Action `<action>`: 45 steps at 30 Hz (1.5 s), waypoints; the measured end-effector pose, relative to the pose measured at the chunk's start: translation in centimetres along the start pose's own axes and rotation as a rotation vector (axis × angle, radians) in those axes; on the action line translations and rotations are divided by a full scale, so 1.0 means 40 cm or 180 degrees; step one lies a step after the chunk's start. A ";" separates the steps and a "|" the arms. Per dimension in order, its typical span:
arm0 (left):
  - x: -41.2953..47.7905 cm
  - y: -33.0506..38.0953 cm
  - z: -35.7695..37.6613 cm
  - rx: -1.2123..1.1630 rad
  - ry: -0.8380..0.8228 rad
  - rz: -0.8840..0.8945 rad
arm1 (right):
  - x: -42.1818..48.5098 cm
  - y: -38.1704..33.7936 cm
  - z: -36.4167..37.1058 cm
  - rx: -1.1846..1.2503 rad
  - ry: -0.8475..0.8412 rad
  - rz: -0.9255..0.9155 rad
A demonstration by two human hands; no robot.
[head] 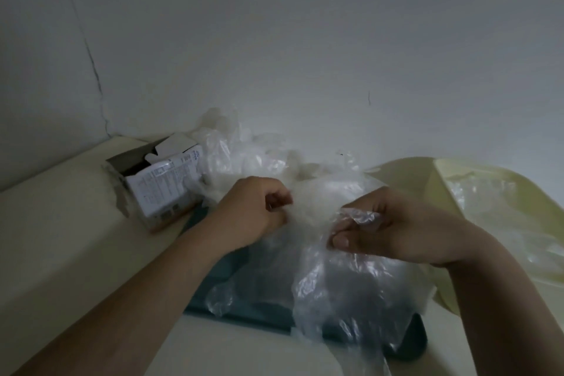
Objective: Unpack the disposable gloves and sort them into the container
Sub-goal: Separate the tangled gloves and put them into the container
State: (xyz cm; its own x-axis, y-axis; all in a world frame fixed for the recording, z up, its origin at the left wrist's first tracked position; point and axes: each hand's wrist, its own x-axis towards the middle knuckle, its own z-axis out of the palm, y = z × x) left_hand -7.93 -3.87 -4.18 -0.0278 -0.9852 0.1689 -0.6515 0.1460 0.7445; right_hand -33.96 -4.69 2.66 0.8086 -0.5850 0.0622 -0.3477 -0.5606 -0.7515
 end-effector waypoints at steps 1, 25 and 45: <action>0.000 0.003 -0.002 -0.0051 0.0100 0.0015 | 0.003 0.004 0.004 -0.0009 0.0079 0.0008; -0.110 0.244 -0.151 -0.4059 0.0442 -0.0735 | -0.078 -0.106 0.035 0.0947 0.0707 -0.0068; -0.233 0.153 -0.050 -0.3752 -0.1691 -0.1594 | -0.105 -0.040 0.119 0.2888 0.1331 -0.0267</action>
State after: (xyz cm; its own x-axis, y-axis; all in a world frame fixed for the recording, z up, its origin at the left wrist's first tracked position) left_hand -10.16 6.39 0.09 -0.4393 -0.8311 -0.3409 0.3330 -0.5031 0.7975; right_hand -34.52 1.46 0.49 0.5215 -0.8208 0.2330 0.3374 -0.0524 -0.9399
